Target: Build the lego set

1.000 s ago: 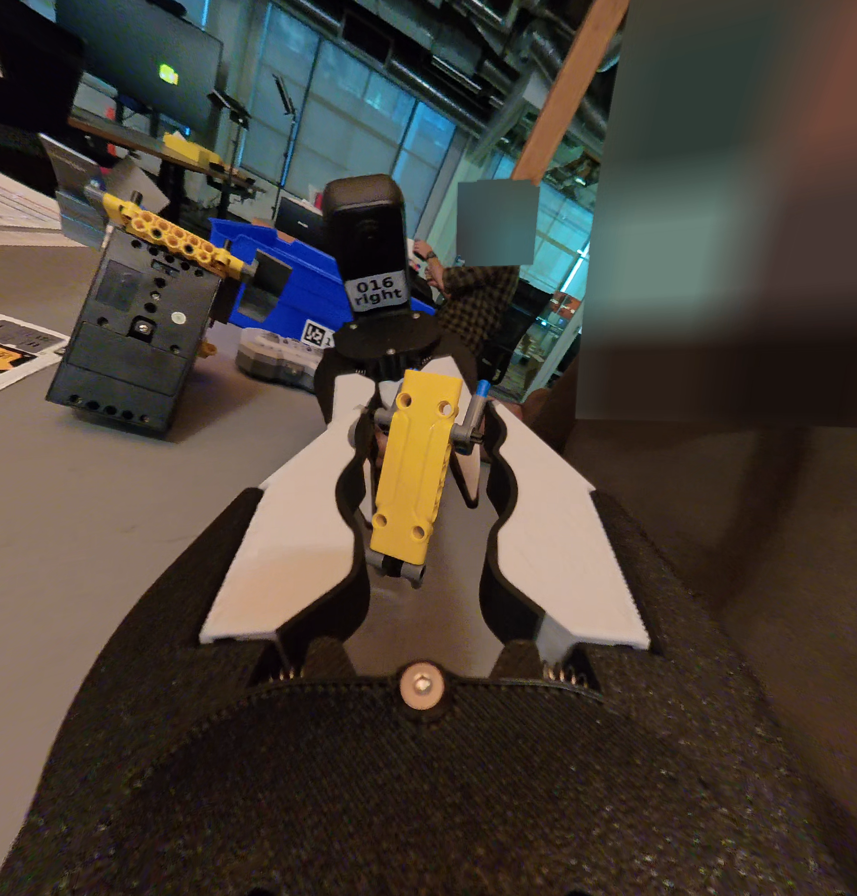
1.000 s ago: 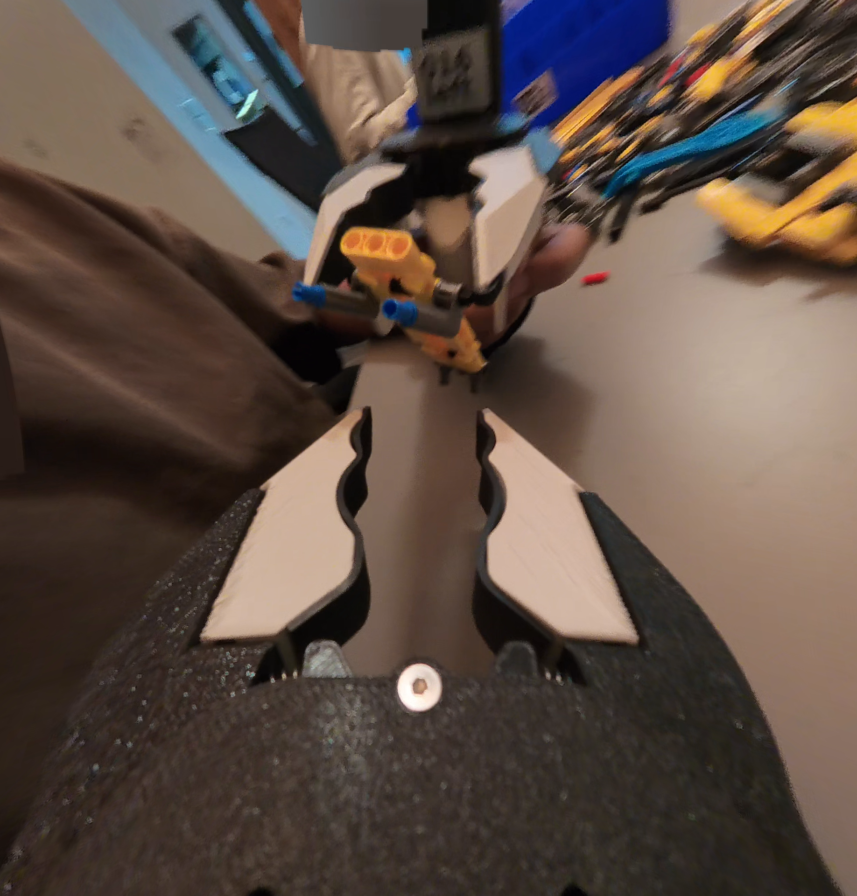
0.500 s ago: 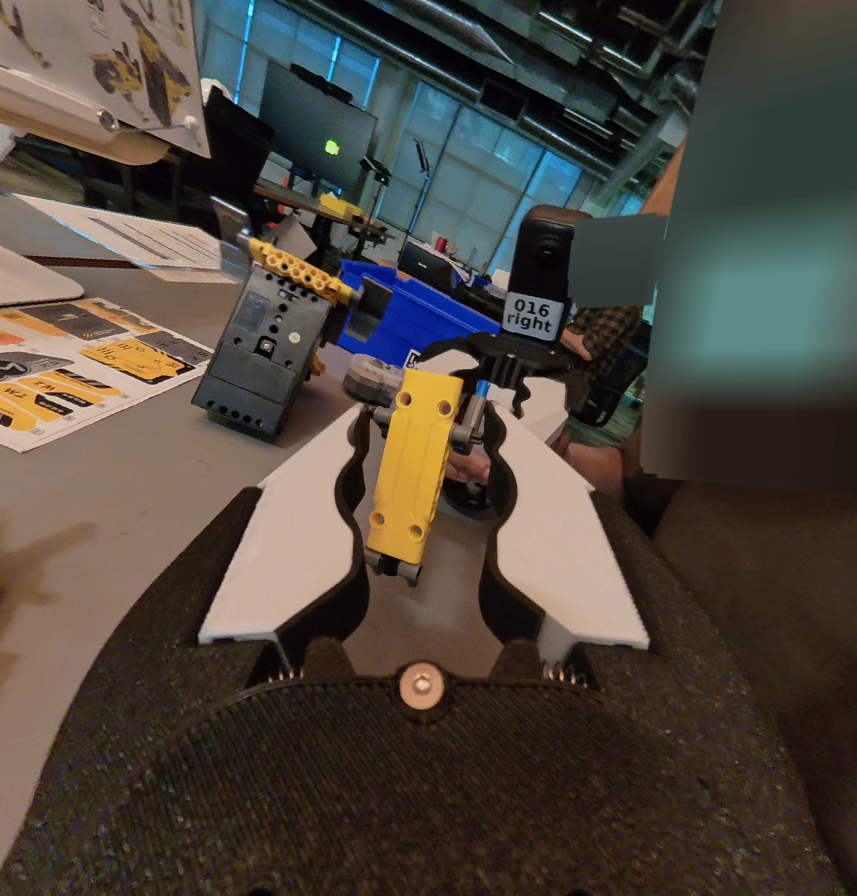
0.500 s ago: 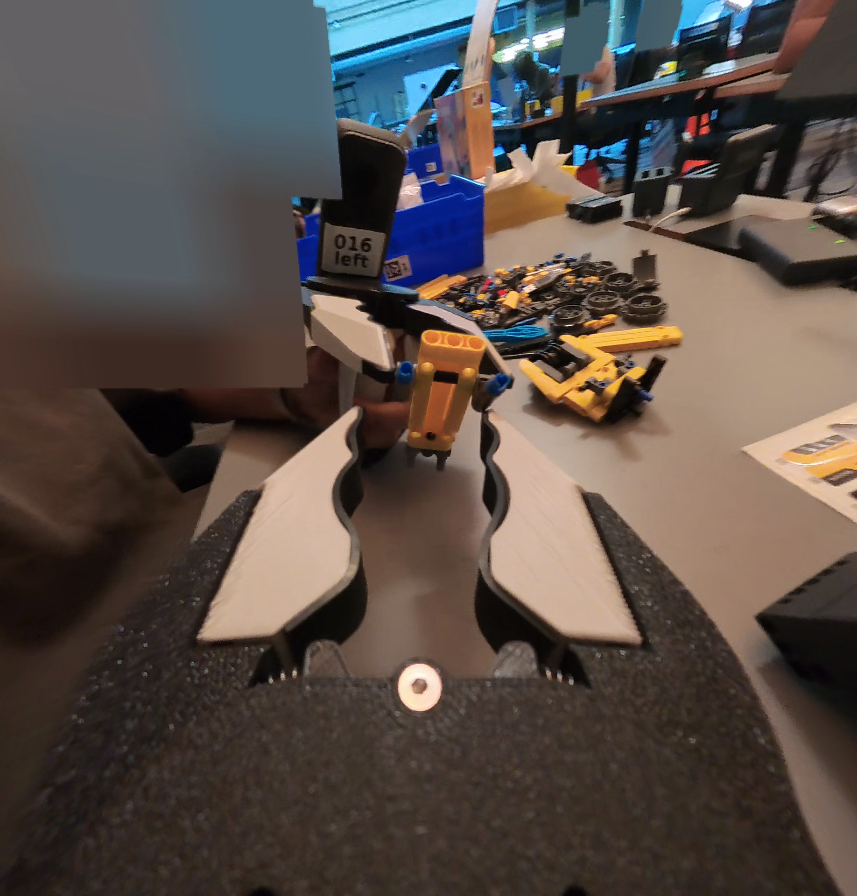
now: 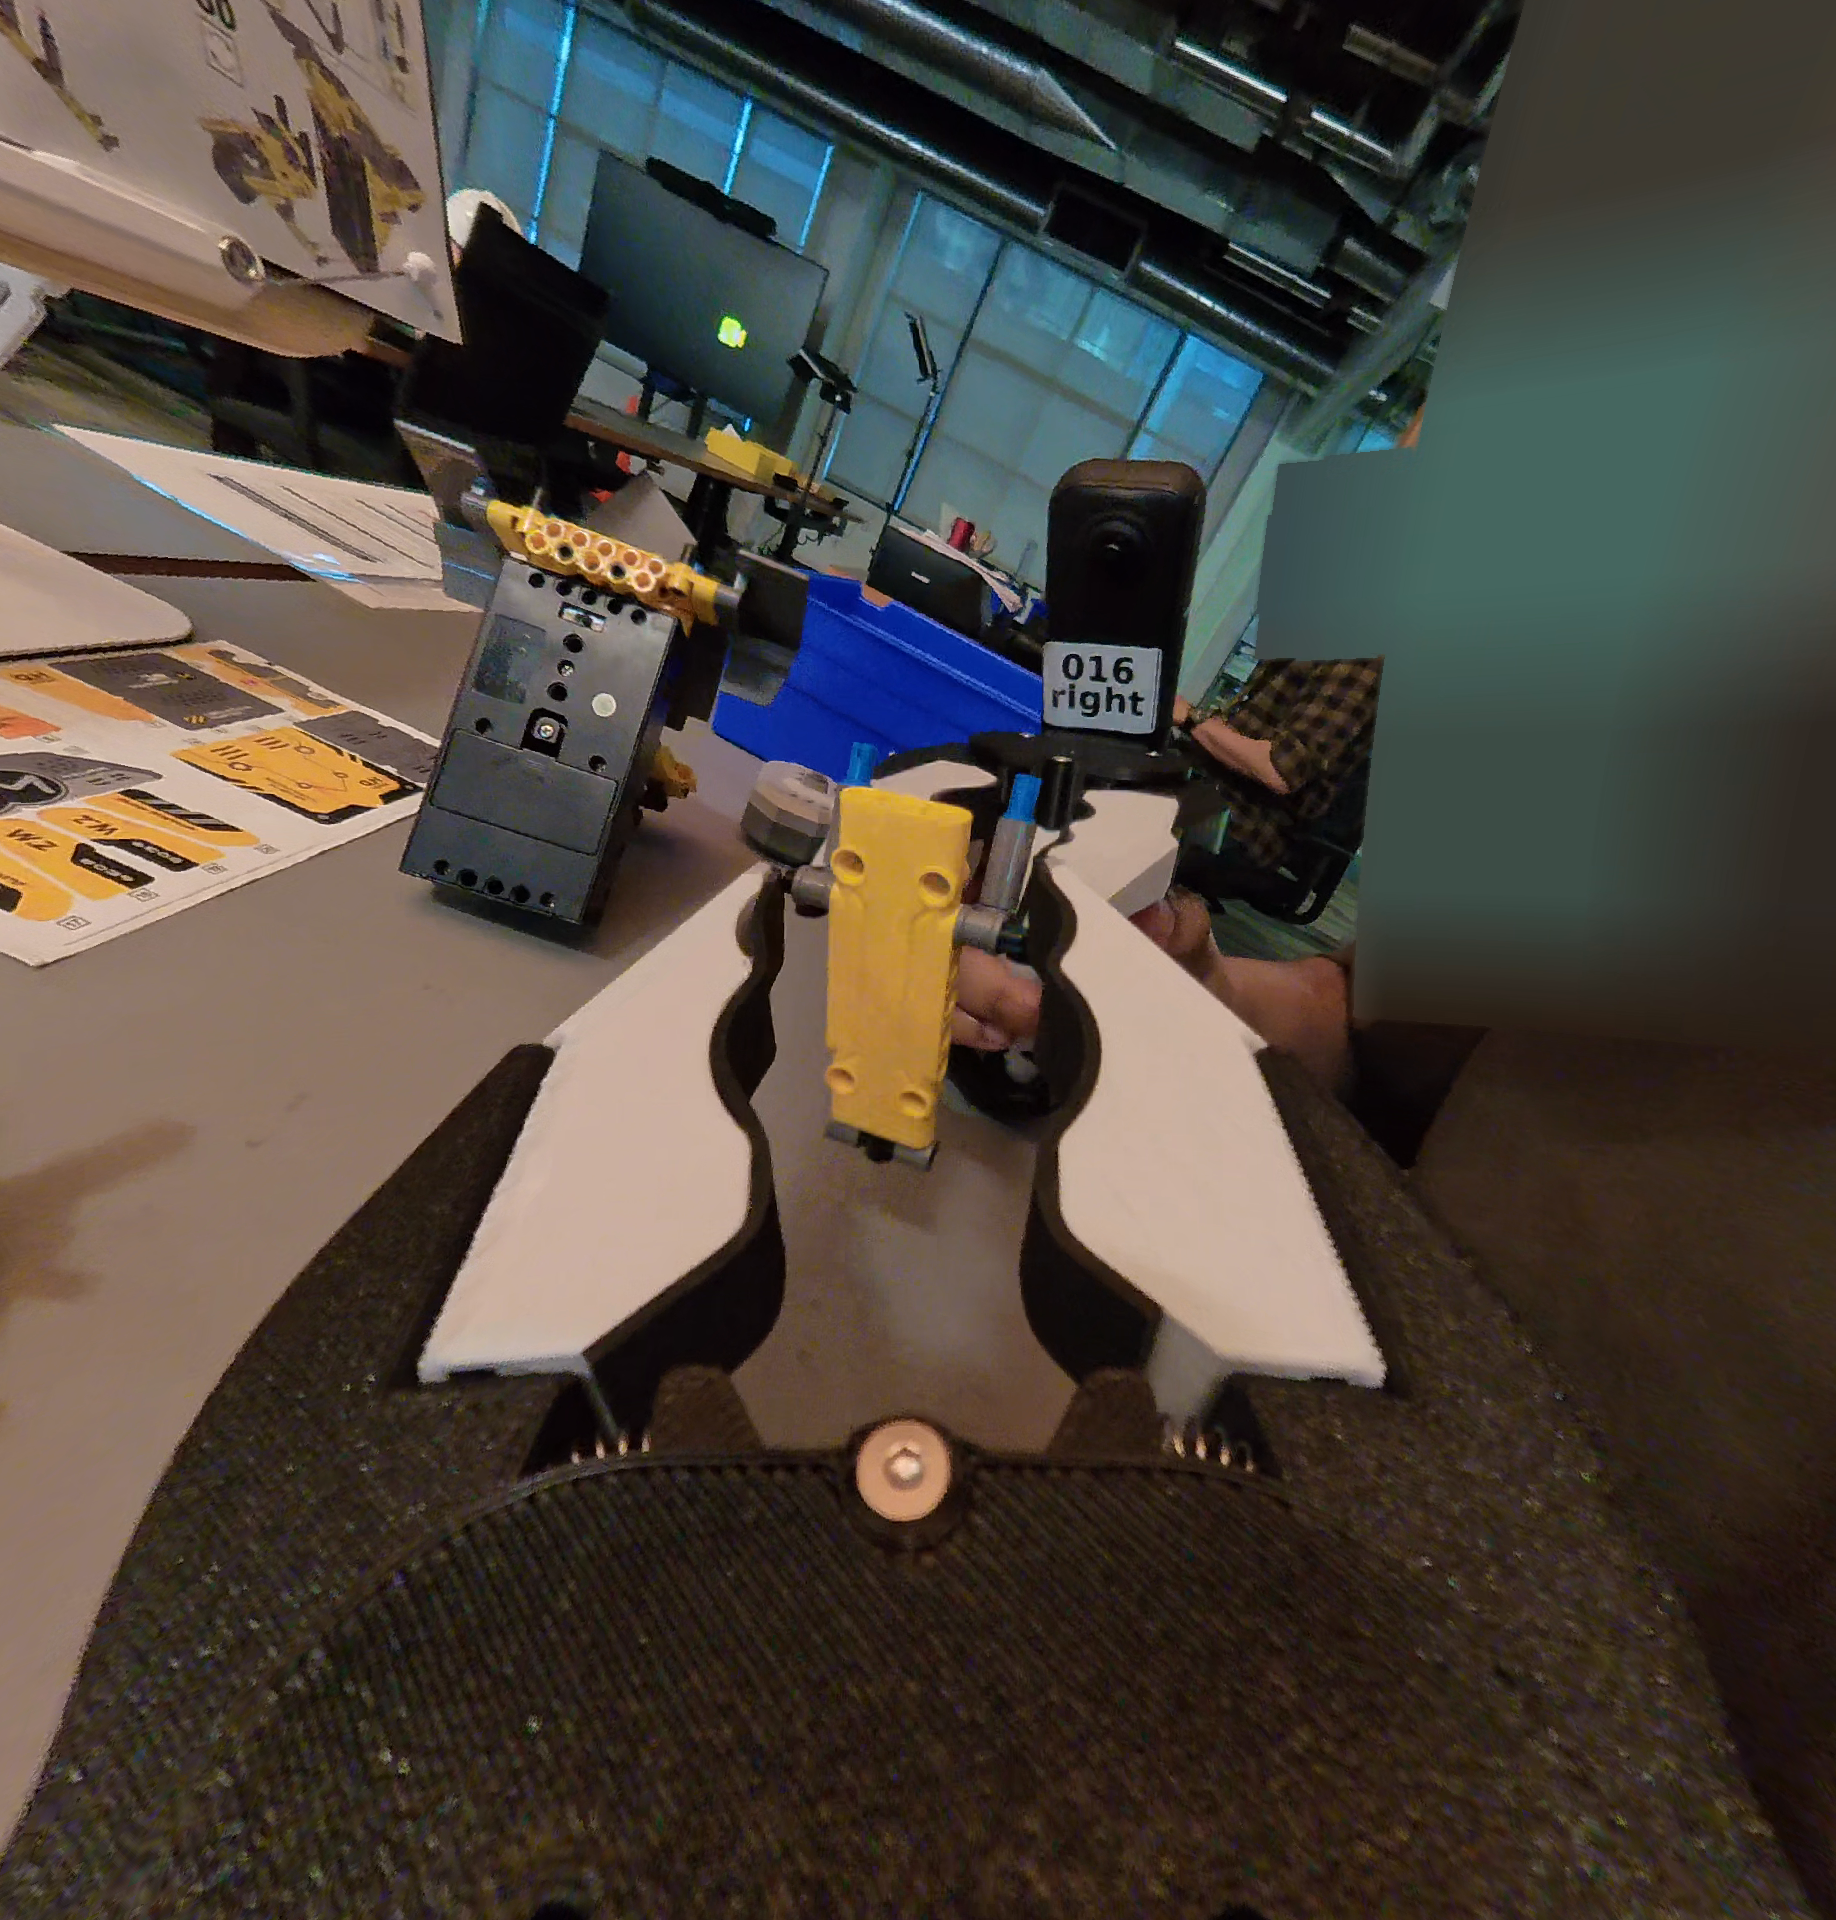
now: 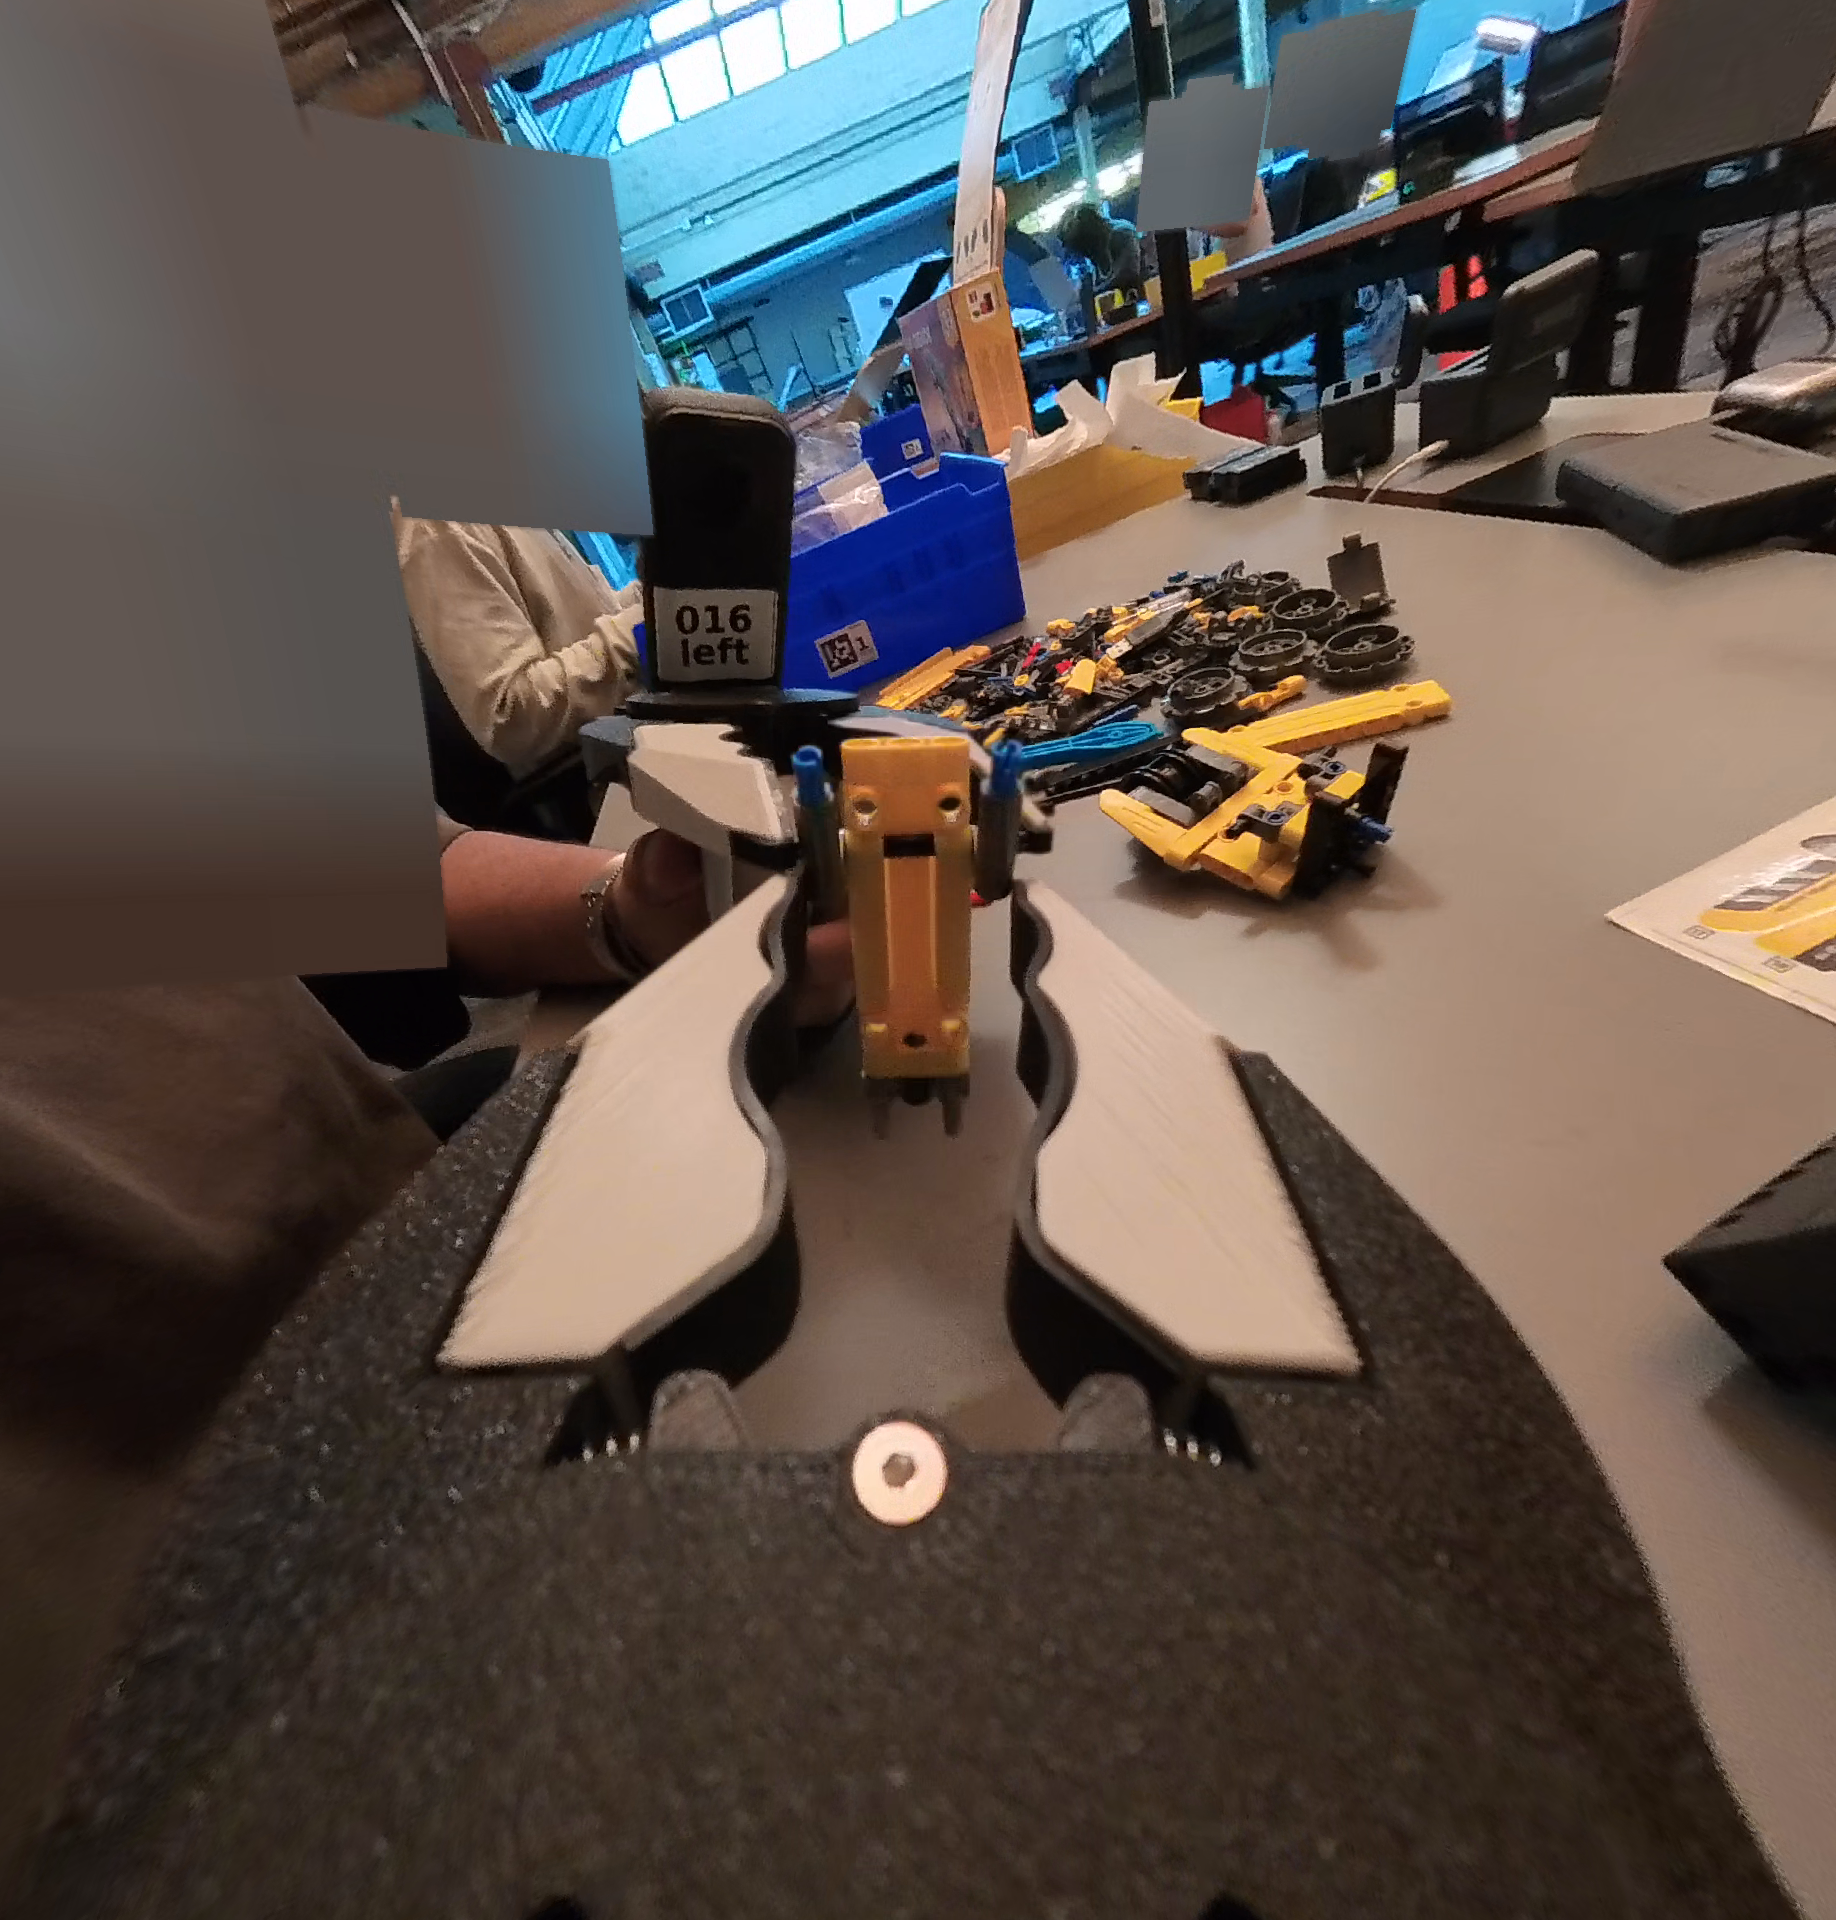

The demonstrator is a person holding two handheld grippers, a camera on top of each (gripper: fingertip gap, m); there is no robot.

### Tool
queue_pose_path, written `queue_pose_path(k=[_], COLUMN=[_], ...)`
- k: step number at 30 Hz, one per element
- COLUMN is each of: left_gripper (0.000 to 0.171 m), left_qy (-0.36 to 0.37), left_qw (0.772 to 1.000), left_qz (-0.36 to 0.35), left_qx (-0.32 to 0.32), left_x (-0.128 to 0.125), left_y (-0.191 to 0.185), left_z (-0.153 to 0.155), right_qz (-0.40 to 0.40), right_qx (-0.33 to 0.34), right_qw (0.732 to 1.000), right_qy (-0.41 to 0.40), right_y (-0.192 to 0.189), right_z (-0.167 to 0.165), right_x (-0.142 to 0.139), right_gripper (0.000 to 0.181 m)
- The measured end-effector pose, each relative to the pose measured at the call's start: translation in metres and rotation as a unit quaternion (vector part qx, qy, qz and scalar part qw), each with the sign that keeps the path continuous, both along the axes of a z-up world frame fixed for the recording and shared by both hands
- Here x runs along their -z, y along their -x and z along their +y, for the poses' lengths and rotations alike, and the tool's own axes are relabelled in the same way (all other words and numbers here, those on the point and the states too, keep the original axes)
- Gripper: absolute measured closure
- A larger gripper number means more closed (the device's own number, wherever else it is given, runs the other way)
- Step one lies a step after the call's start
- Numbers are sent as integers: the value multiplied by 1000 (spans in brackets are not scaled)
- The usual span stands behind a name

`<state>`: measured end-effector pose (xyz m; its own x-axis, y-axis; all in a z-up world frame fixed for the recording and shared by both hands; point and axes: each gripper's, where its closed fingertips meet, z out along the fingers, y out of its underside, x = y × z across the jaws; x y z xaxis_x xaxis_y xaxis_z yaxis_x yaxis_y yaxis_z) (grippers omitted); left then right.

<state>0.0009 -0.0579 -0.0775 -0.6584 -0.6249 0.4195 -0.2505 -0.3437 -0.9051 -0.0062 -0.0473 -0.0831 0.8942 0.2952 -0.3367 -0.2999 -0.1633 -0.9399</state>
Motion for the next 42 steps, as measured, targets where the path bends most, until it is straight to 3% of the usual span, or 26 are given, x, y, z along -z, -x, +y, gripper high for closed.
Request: queue_pose_path(k=[9, 15, 34, 42], left_gripper=[126, 120, 123, 131], left_qy=[-6, -2, -2, 72], left_qw=[1000, 995, 983, 966], left_qz=[21, 82, 162, 208], left_qx=[17, 52, 84, 137], left_x=[6, 19, 39, 39], left_y=[0, 1, 3, 8], left_z=[-2, -4, -5, -11], right_qz=[-63, -121, -193, -233], right_qx=[12, 22, 36, 27], right_qw=[998, 992, 978, 969], right_qy=[15, 38, 78, 80], right_y=[-2, -6, -11, -2], right_z=[-3, -1, -1, 0], right_x=[6, 16, 32, 36], right_gripper=[143, 143, 143, 143])
